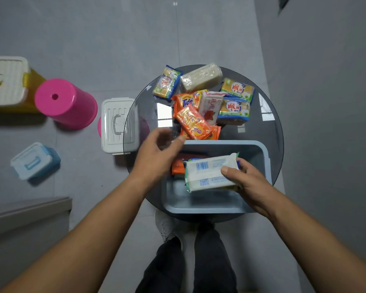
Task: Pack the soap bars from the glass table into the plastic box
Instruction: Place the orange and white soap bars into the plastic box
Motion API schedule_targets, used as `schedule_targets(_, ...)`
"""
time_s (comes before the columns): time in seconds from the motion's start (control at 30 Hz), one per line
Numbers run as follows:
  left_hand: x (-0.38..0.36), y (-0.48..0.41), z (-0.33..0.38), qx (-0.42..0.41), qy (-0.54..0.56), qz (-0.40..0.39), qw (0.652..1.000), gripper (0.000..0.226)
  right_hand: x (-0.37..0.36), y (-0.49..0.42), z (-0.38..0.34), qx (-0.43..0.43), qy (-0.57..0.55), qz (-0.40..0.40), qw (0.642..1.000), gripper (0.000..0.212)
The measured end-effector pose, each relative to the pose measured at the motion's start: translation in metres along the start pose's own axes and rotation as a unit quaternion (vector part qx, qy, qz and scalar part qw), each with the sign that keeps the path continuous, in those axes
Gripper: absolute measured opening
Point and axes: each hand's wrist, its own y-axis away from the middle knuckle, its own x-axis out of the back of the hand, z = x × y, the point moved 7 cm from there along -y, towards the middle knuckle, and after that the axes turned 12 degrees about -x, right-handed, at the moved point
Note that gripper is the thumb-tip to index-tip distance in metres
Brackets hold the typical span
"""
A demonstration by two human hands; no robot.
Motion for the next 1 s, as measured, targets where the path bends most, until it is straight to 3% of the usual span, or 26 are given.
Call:
schedule_targets(0.07, 0.009, -0.008, -0.008, 0.009, -0.007, 0.043, 0.999, 0.036, 0.008, -0.011, 0.011, -0.032, -0.001, 0.013, 0.999, 0.046)
schedule_targets(0.23, -0.012, -0.015, -0.035, 0.065, 0.034, 0.019, 0.997, 0.019, 0.015, -0.038, 0.028, -0.109, 0.028, 0.014, 0.993, 0.057)
schedule_targets(0.37, -0.021, -0.019, -0.048, 0.079, 0.067, 0.036, 0.994, 0.024, 0.013, -0.053, 0.039, -0.159, 0.044, 0.011, 0.986, 0.063)
schedule_targets(0.47, -0.021, -0.02, -0.053, 0.082, 0.076, 0.041, 0.993, 0.025, 0.01, -0.061, 0.048, -0.193, 0.041, 0.012, 0.98, 0.049)
schedule_targets(0.6, -0.02, -0.021, -0.058, 0.087, 0.083, 0.042, 0.992, 0.025, 0.01, -0.07, 0.057, -0.202, 0.058, 0.033, 0.977, 0.033)
schedule_targets(1.0, -0.022, -0.024, -0.064, 0.092, 0.086, 0.027, 0.992, 0.026, 0.019, -0.093, 0.065, -0.183, 0.043, 0.071, 0.98, 0.043)
